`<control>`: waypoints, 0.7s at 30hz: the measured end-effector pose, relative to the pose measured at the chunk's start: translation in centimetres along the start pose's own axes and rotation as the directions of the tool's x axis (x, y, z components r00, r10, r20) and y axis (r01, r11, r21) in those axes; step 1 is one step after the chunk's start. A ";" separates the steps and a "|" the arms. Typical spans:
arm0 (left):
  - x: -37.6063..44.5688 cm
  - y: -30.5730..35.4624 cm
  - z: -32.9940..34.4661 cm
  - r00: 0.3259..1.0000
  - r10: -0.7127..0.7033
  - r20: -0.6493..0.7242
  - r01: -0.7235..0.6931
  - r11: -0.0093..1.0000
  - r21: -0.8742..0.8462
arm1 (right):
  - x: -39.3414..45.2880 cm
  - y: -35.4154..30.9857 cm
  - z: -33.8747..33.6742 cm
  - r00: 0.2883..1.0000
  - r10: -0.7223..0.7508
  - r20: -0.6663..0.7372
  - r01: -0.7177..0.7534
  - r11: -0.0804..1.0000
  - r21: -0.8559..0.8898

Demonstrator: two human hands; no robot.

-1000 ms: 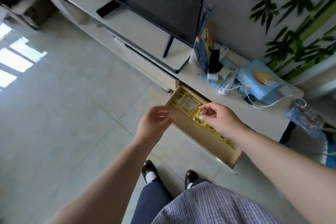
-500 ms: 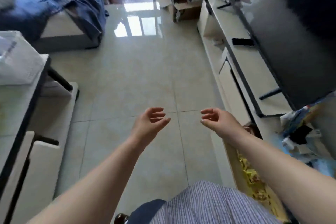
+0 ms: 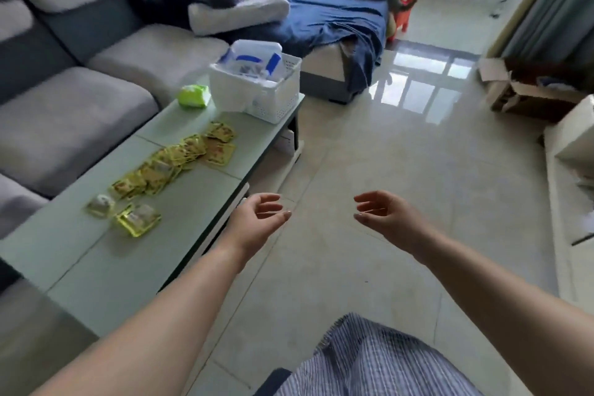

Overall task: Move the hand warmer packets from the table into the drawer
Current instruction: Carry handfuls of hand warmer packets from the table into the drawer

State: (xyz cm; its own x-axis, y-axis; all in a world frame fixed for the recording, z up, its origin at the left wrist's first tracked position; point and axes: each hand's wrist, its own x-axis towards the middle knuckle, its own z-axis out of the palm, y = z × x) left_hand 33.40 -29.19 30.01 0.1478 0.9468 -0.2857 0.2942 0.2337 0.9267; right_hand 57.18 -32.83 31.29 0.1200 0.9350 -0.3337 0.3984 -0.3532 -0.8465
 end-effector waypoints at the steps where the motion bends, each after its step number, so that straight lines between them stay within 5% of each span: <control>1: 0.0 -0.9 -3.3 0.998 -0.011 -0.060 0.009 1.000 -0.025 | 1.5 -1.9 2.8 0.998 -0.025 0.054 0.025 1.000 0.001; 11: 1.2 -6.0 -16.3 0.927 -0.160 -0.339 0.102 0.978 -0.184 | 10.3 -10.3 14.7 0.949 -0.103 0.298 0.158 0.973 -0.167; 21: 9.4 -9.2 -24.7 0.759 -0.365 -0.539 0.215 0.922 -0.322 | 25.6 -17.7 25.0 0.835 -0.120 0.538 0.307 0.912 -0.273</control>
State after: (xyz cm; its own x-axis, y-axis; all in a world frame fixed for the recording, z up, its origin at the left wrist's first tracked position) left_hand 8.71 -17.01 24.80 -0.5043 0.7524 -0.4237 -0.0009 0.4902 0.8716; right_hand 30.47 -3.43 27.33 -0.4366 0.8058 -0.4001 0.6480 -0.0268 -0.7612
